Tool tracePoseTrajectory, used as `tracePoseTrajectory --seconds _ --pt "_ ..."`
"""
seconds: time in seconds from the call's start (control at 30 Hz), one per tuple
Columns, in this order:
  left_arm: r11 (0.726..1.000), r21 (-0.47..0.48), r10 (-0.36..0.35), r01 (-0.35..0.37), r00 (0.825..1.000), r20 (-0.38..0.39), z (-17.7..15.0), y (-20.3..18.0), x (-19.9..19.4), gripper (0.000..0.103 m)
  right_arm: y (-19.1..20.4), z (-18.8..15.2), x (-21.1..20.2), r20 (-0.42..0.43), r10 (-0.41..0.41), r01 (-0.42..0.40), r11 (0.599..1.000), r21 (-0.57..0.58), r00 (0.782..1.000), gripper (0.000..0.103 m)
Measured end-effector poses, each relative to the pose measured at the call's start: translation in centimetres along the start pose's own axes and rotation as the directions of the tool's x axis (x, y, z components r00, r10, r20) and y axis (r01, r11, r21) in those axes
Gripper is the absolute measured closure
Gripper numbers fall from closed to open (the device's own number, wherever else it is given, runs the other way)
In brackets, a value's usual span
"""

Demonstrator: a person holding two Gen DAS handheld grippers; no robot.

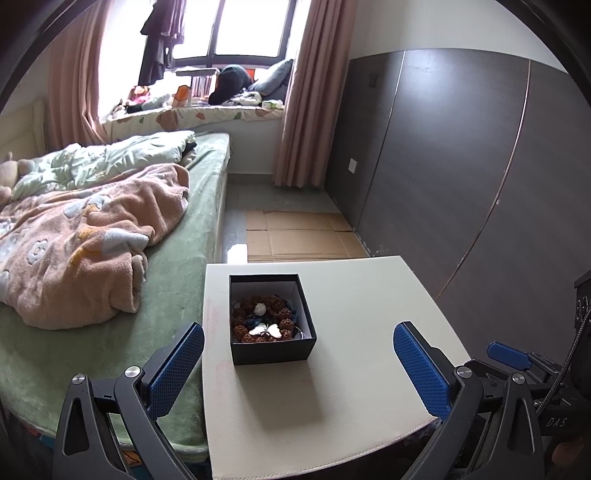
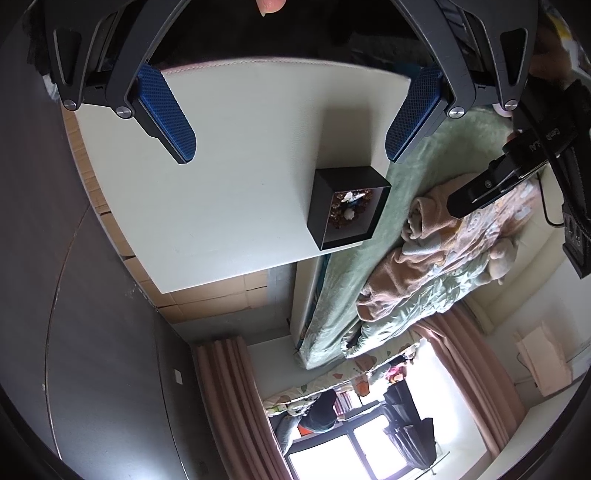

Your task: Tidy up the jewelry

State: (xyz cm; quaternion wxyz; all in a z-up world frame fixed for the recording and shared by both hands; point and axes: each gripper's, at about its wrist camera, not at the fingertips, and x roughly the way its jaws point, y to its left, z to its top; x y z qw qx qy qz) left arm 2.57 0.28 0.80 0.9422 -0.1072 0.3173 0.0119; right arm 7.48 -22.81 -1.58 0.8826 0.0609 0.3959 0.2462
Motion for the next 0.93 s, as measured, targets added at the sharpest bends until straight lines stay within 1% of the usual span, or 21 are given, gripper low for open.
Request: tracePoseTrajectory --seconds 0.43,0.7,0.93 --pt "1.0 0.009 -0.016 0.016 1.0 0.0 -0.18 -0.56 0.08 0.001 -0.08 -0.15 -0.15 0.002 -0.006 0.006 1.0 0.007 1.0 0.0" --pt "1.0 0.005 -0.014 0.014 1.0 -0.001 -0.19 -0.45 0.12 0.001 -0.47 -0.15 -0.05 -0.001 -0.015 0.015 1.0 0.017 1.0 0.0" --pt "1.0 0.023 -0.001 0.001 1.0 0.0 -0.22 -0.46 0.25 0.001 -0.46 -0.21 0.31 -0.008 -0.026 0.026 0.999 0.021 1.0 0.0"
